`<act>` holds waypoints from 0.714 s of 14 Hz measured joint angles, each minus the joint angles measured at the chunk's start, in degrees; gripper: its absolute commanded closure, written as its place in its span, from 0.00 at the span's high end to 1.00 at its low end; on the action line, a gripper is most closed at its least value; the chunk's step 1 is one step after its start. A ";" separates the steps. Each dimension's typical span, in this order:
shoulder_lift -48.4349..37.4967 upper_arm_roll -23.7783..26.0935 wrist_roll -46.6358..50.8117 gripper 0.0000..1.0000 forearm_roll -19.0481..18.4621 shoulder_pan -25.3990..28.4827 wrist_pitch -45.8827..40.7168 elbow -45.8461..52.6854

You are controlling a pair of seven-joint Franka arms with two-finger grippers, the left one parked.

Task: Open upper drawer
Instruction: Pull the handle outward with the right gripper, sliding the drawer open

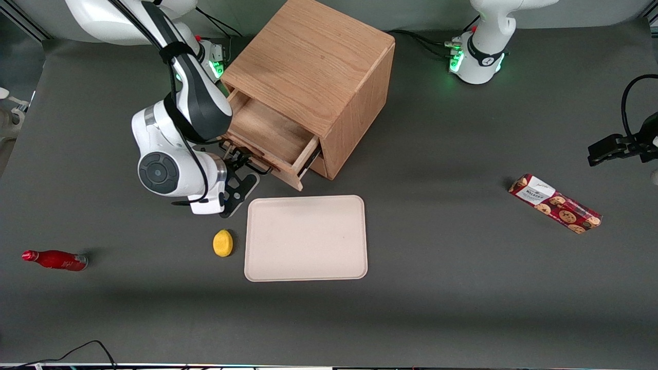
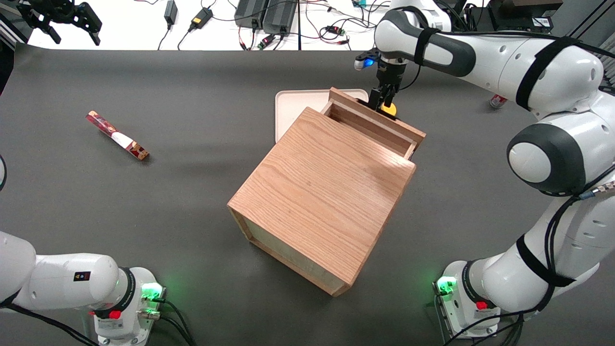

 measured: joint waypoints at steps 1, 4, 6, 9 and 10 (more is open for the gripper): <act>0.36 -0.45 -0.84 1.00 0.00 -0.05 0.00 0.59; 1.55 -1.22 -3.06 1.00 0.00 -0.38 0.02 2.02; 2.19 -1.89 -3.81 1.00 -0.23 -0.60 0.02 3.03; 3.02 -2.53 -5.30 1.00 -0.78 -0.94 0.02 4.21; 3.32 -2.81 -5.68 1.00 -0.82 -0.95 0.02 4.64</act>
